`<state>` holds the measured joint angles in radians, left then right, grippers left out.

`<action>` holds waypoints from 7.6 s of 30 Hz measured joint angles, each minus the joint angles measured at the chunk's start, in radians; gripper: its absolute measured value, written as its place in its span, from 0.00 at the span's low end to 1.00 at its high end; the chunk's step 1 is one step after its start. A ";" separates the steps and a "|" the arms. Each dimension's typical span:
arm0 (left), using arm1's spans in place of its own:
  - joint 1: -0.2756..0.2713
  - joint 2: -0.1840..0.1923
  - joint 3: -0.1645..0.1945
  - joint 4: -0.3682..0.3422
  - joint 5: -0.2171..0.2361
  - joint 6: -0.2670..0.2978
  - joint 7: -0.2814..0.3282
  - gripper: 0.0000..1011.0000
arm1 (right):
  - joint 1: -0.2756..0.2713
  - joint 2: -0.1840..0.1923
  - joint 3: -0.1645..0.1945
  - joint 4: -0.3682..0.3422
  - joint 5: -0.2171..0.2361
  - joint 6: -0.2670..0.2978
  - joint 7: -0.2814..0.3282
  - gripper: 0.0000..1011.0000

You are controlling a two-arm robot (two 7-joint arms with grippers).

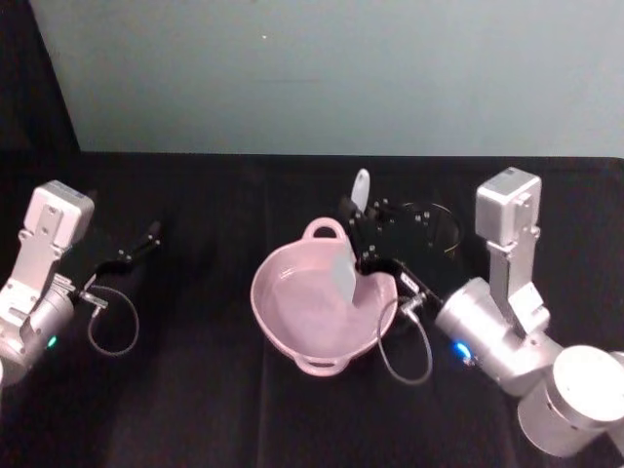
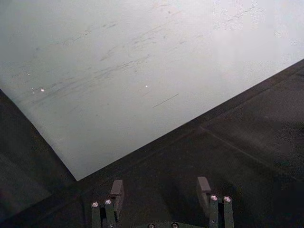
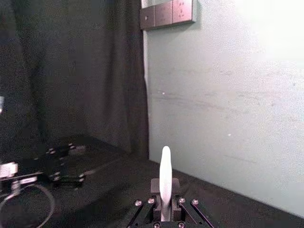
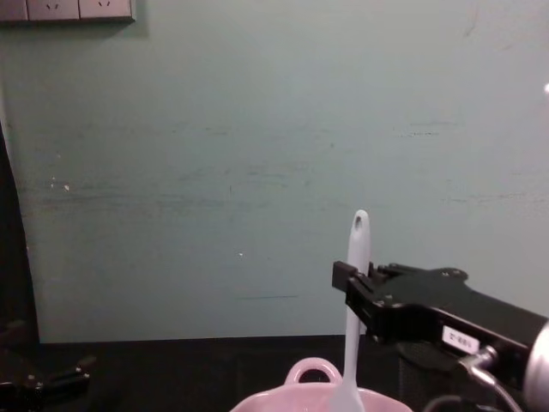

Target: Use the one hand to pick up the spoon and stir the clear water in the bowl.

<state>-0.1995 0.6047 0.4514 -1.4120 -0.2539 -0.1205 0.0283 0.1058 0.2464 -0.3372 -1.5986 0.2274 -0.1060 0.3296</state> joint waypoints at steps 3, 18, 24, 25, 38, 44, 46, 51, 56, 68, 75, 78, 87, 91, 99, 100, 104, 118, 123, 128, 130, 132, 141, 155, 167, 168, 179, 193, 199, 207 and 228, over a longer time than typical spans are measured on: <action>0.000 0.000 0.000 0.000 0.000 0.000 0.000 1.00 | -0.030 0.018 0.001 -0.041 0.022 0.023 0.017 0.12; 0.000 0.000 0.000 0.000 0.000 0.000 0.000 1.00 | -0.041 0.010 -0.071 -0.053 0.096 0.062 0.058 0.12; 0.000 0.000 0.000 0.000 0.000 0.000 0.000 1.00 | 0.008 -0.025 -0.097 0.008 0.079 0.023 0.048 0.12; 0.000 0.000 0.000 0.000 0.000 0.000 0.000 1.00 | 0.015 -0.030 -0.099 0.018 0.077 0.018 0.047 0.12; 0.000 0.000 0.000 0.000 0.000 0.000 0.000 1.00 | 0.114 -0.121 -0.086 0.201 -0.012 -0.080 -0.044 0.12; 0.000 0.000 0.000 0.000 0.000 0.000 0.000 1.00 | 0.118 -0.128 -0.063 0.217 -0.059 -0.107 -0.076 0.12; 0.000 0.000 0.000 0.000 0.000 0.000 0.000 1.00 | 0.114 -0.125 -0.053 0.212 -0.071 -0.109 -0.083 0.12; 0.000 0.000 0.000 0.000 0.000 0.000 0.000 1.00 | 0.098 -0.111 -0.028 0.190 -0.087 -0.105 -0.091 0.12; 0.000 0.000 0.000 0.000 0.000 0.000 0.000 1.00 | 0.069 -0.091 -0.004 0.147 -0.100 -0.080 -0.090 0.12; 0.000 0.000 0.000 0.000 0.000 0.000 0.000 1.00 | -0.033 -0.025 0.016 -0.008 -0.038 0.032 -0.011 0.12; 0.000 0.000 0.000 0.000 0.000 0.000 0.000 1.00 | -0.084 -0.003 -0.006 -0.088 0.048 0.096 0.035 0.12; 0.000 0.000 0.000 0.000 0.000 0.000 0.000 1.00 | -0.083 -0.009 -0.018 -0.087 0.058 0.091 0.036 0.12; 0.000 0.000 0.000 0.000 0.000 0.000 0.000 1.00 | -0.020 -0.057 -0.066 0.003 0.062 0.039 0.023 0.12; 0.000 0.000 0.000 0.000 0.000 0.000 0.000 1.00 | 0.017 -0.079 -0.076 0.066 0.048 0.014 0.010 0.12; 0.000 0.000 0.000 0.000 0.000 0.000 0.000 1.00 | 0.085 -0.117 -0.062 0.179 0.006 -0.036 -0.034 0.12; 0.000 0.000 0.000 0.000 0.000 0.000 0.000 1.00 | 0.088 -0.118 -0.059 0.183 0.003 -0.039 -0.037 0.12; 0.000 0.000 0.000 0.000 0.000 0.000 0.000 1.00 | 0.095 -0.116 -0.038 0.194 -0.020 -0.050 -0.057 0.12; 0.000 0.000 0.000 0.000 0.000 0.000 0.000 1.00 | 0.022 -0.050 0.016 0.081 -0.046 -0.004 -0.063 0.12; 0.000 0.000 0.000 0.000 0.000 0.000 0.000 1.00 | -0.035 -0.012 0.027 -0.003 -0.027 0.043 -0.039 0.12; 0.000 0.000 0.000 0.000 0.000 0.000 0.000 1.00 | -0.070 0.019 0.027 -0.063 0.003 0.092 -0.010 0.12; 0.000 0.000 0.000 0.000 0.000 0.000 0.000 1.00 | -0.080 0.041 0.025 -0.094 0.019 0.127 0.008 0.12; 0.000 0.000 0.000 0.000 0.000 0.000 0.000 1.00 | -0.085 0.068 0.020 -0.124 0.029 0.163 0.025 0.12; 0.000 0.000 0.000 0.000 0.000 0.000 0.000 1.00 | -0.086 0.164 0.004 -0.220 0.087 0.277 0.091 0.12; 0.000 0.000 0.000 0.000 0.000 0.000 0.000 1.00 | -0.033 0.146 -0.078 -0.187 0.104 0.264 0.082 0.12; 0.000 0.000 0.000 0.000 0.000 0.000 0.000 1.00 | 0.038 0.054 -0.111 -0.061 0.024 0.170 -0.017 0.12; 0.000 0.000 0.000 0.000 0.000 0.000 0.000 1.00 | 0.040 0.048 -0.109 -0.053 0.017 0.165 -0.024 0.12; 0.000 0.000 0.000 0.000 0.000 0.000 0.000 1.00 | 0.032 0.017 -0.057 -0.019 -0.054 0.131 -0.090 0.12; 0.000 0.000 0.000 0.000 0.000 0.000 0.000 1.00 | -0.073 0.070 -0.001 -0.156 -0.057 0.234 -0.056 0.12; 0.000 0.000 0.000 0.000 0.000 0.000 0.000 1.00 | -0.094 0.070 -0.005 -0.193 -0.008 0.295 -0.021 0.12; 0.000 0.000 0.000 0.000 0.000 0.000 0.000 1.00 | -0.066 0.021 -0.023 -0.164 0.027 0.313 -0.039 0.12; 0.000 0.000 0.000 0.000 0.000 0.000 0.000 1.00 | 0.026 -0.014 -0.030 -0.063 -0.112 0.293 -0.131 0.12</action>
<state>-0.1995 0.6047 0.4513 -1.4120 -0.2539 -0.1205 0.0283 0.1321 0.2322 -0.3676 -1.6618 0.1154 0.1866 0.1988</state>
